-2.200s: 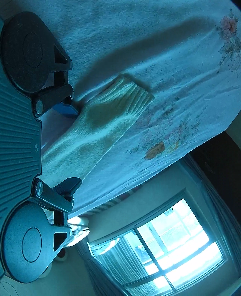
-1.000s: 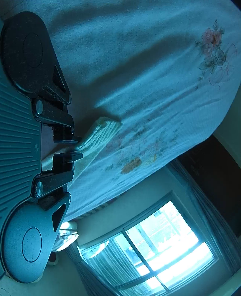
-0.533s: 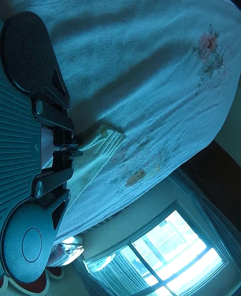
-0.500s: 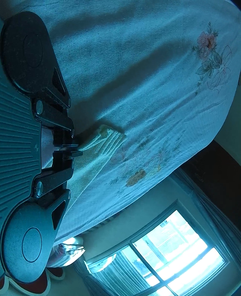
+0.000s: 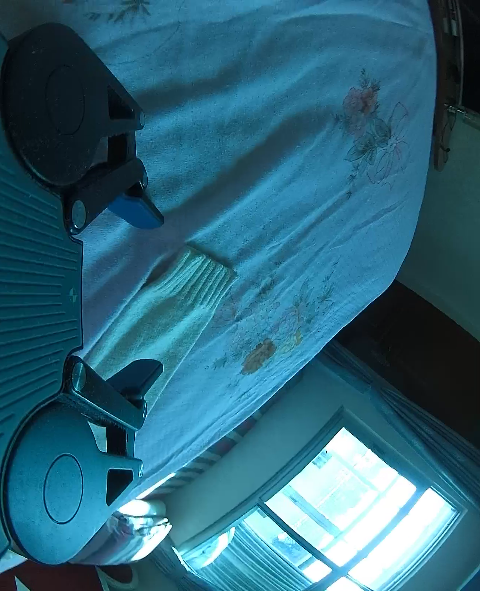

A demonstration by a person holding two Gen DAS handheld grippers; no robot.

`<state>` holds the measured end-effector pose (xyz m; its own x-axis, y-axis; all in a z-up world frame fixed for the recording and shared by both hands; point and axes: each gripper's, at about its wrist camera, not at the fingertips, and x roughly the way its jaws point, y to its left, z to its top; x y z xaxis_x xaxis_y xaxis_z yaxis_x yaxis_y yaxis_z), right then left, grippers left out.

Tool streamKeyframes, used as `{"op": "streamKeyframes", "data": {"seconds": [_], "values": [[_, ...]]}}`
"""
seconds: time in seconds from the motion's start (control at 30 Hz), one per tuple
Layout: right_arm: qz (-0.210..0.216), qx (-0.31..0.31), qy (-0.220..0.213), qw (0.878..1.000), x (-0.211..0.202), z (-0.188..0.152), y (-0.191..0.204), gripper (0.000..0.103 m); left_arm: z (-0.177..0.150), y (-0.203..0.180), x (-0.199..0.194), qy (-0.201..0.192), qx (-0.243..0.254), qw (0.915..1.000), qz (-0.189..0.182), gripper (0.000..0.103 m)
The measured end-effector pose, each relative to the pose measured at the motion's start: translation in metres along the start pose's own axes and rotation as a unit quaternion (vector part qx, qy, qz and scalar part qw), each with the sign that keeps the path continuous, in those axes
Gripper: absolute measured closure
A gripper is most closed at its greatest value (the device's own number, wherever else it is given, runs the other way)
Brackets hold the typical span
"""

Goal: Fold small clothes
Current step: 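Carry the held sleeve across the sweater body and open the left gripper, then reach the right gripper to the other sleeve cuff and close on it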

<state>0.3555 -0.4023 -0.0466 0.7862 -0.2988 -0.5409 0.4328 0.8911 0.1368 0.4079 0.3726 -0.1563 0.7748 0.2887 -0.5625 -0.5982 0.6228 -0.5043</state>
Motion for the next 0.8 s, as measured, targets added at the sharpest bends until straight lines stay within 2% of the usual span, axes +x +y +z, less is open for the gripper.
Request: {"op": "streamKeyframes", "data": {"seconds": [0.07,0.13,0.2,0.3,0.4,0.43,0.47,0.5,0.53,0.57,0.6,0.7,0.8], "values": [[0.006,0.014,-0.004,1.000,0.002,0.004,-0.013,0.003,-0.009,-0.002,-0.007,-0.006,0.003,1.0000,-0.004,0.023],[0.007,0.021,-0.007,1.000,0.005,0.006,-0.024,0.003,-0.014,-0.006,-0.012,-0.015,0.011,0.9996,0.019,0.023],[0.019,0.037,-0.013,0.999,0.011,0.009,-0.038,0.003,-0.016,-0.006,-0.013,-0.014,0.006,0.9998,0.015,0.023],[0.024,0.083,-0.015,0.996,0.031,0.018,-0.067,0.004,-0.016,-0.012,-0.015,-0.019,0.005,0.9996,0.019,0.023],[0.028,0.152,-0.013,0.988,0.057,0.027,-0.104,0.008,-0.016,-0.022,-0.017,-0.032,0.012,0.9990,0.027,0.023],[0.027,0.166,-0.012,0.986,0.064,0.029,-0.113,0.015,-0.016,-0.024,-0.018,-0.035,0.013,0.9988,0.031,0.023],[0.031,0.183,-0.011,0.983,0.073,0.031,-0.125,0.042,-0.017,-0.026,-0.018,-0.036,0.009,0.9987,0.034,0.023],[0.036,0.195,-0.006,0.980,0.081,0.033,-0.134,0.059,-0.018,-0.027,-0.018,-0.039,0.005,0.9987,0.033,0.023],[0.035,0.204,0.000,0.978,0.088,0.034,-0.141,0.067,-0.019,-0.029,-0.018,-0.041,0.003,0.9986,0.034,0.023],[0.032,0.216,0.006,0.976,0.097,0.035,-0.150,0.058,-0.021,-0.031,-0.018,-0.042,0.004,0.9984,0.037,0.023],[0.029,0.227,0.007,0.973,0.103,0.035,-0.157,0.058,-0.022,-0.034,-0.017,-0.043,0.006,0.9983,0.039,0.023],[0.008,0.248,0.004,0.969,0.117,0.036,-0.174,0.040,-0.025,-0.040,-0.016,-0.044,0.011,0.9981,0.042,0.023],[0.013,0.260,0.005,0.966,0.131,0.038,-0.184,0.042,-0.027,-0.045,-0.013,-0.041,0.020,0.9977,0.050,0.023]]}}
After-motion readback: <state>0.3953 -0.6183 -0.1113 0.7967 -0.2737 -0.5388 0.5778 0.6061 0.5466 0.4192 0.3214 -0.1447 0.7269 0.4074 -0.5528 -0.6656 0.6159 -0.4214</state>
